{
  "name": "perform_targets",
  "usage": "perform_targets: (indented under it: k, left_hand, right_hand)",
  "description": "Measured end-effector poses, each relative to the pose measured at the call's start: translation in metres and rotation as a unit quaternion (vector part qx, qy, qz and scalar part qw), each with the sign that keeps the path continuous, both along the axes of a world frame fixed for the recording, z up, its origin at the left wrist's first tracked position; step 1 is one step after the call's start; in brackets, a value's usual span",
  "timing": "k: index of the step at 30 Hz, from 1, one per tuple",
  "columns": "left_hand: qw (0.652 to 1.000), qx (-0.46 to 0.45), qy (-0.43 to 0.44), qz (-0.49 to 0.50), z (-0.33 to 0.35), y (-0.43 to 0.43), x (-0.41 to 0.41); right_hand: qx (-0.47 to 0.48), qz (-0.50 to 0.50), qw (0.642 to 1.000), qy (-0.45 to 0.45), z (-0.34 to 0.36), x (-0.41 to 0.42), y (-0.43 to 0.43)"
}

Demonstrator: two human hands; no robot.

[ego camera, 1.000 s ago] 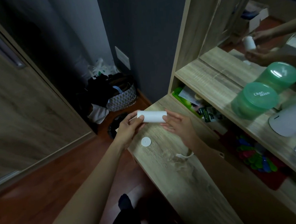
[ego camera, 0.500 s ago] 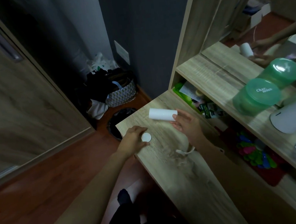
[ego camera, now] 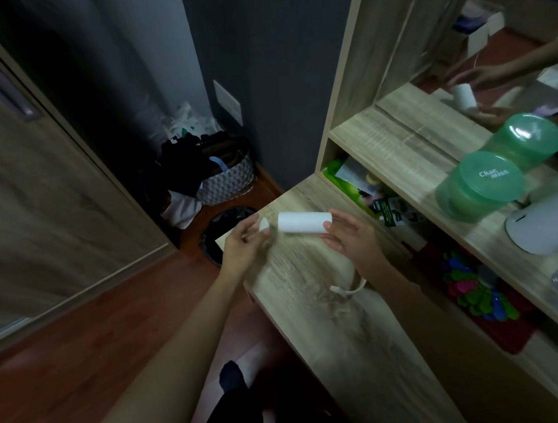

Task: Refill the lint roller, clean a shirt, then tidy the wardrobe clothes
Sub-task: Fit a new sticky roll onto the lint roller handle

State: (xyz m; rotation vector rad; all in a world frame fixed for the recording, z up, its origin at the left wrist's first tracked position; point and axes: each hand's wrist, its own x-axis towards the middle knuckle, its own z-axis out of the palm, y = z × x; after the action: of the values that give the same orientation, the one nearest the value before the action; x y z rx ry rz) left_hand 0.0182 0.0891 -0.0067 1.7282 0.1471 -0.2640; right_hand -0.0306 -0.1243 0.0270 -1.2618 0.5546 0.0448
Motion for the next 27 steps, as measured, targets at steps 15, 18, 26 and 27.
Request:
perform_targets:
  k: [15,18,26,27]
  left_hand:
    - [0.992,-0.097,0.039,-0.067,0.008,-0.002,0.009]
    - [0.994,-0.071,0.019,-0.085,0.011,-0.002,0.009]
    - [0.994,-0.05,0.013,-0.096,0.01,0.001,0.012]
    - [0.994,-0.048,0.014,-0.096,0.011,0.001,0.013]
  right_hand:
    - [0.019,0.024,1.0,-0.002,-0.002,0.002,0.001]
    - [0.023,0.024,0.999,-0.008,-0.001,0.002,0.001]
    - [0.008,0.03,0.999,-0.021,0.001,0.0,0.001]
    - [0.006,0.032,0.999,-0.024,0.001,0.0,0.001]
